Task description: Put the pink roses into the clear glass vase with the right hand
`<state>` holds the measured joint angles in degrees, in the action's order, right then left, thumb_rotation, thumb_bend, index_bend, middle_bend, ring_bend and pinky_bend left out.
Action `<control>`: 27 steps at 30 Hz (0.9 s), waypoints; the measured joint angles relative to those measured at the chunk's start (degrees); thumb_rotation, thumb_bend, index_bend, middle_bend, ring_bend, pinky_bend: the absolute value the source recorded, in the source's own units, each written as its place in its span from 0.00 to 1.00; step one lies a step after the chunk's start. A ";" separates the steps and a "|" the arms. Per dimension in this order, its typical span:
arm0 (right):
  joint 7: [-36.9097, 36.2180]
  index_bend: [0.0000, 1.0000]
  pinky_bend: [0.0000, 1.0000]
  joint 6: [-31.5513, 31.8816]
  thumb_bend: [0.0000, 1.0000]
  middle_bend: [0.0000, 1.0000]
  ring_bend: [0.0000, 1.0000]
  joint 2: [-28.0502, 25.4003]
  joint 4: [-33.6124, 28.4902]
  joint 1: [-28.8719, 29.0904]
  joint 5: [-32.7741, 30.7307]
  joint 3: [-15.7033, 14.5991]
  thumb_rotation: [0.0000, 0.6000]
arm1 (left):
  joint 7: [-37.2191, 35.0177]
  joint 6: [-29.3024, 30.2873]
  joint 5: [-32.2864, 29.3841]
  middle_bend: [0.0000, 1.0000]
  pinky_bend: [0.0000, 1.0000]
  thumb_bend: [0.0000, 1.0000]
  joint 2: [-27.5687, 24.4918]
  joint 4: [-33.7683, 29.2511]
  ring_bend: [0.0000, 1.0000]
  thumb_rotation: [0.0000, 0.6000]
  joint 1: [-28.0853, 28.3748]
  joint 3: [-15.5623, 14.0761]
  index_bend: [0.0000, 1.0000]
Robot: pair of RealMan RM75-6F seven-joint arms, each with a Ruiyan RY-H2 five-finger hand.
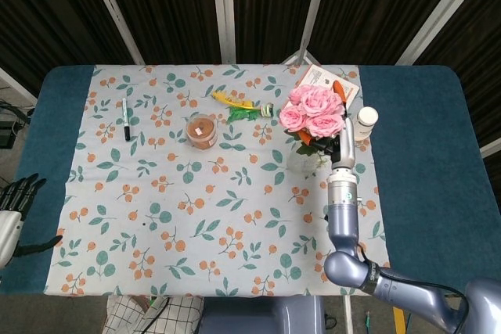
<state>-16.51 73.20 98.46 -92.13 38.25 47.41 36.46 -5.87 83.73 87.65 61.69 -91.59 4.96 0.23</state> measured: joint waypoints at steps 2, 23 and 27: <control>0.98 0.00 0.00 -0.14 0.28 0.00 0.00 -1.40 -1.59 -0.99 0.22 -0.81 1.00 | -0.19 0.01 0.08 0.00 0.00 0.00 -0.01 -0.06 0.00 1.00 -0.01 -0.03 0.00; 3.91 0.00 0.00 0.29 0.28 0.00 0.00 -24.41 -18.00 -18.83 13.46 -16.15 1.00 | 0.95 0.45 0.97 0.00 0.00 0.00 0.15 -0.29 0.00 1.00 -0.18 -0.43 0.00; 5.39 0.00 0.00 1.18 0.28 0.00 0.00 -28.12 -17.69 -22.20 19.52 -21.59 1.00 | 1.65 0.57 1.23 0.00 0.00 0.00 0.26 0.01 0.00 1.00 -0.14 -0.44 0.00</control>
<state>-11.12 74.38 70.34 -109.82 16.05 66.94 14.87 -4.22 84.30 88.88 61.95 -91.58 4.82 -0.21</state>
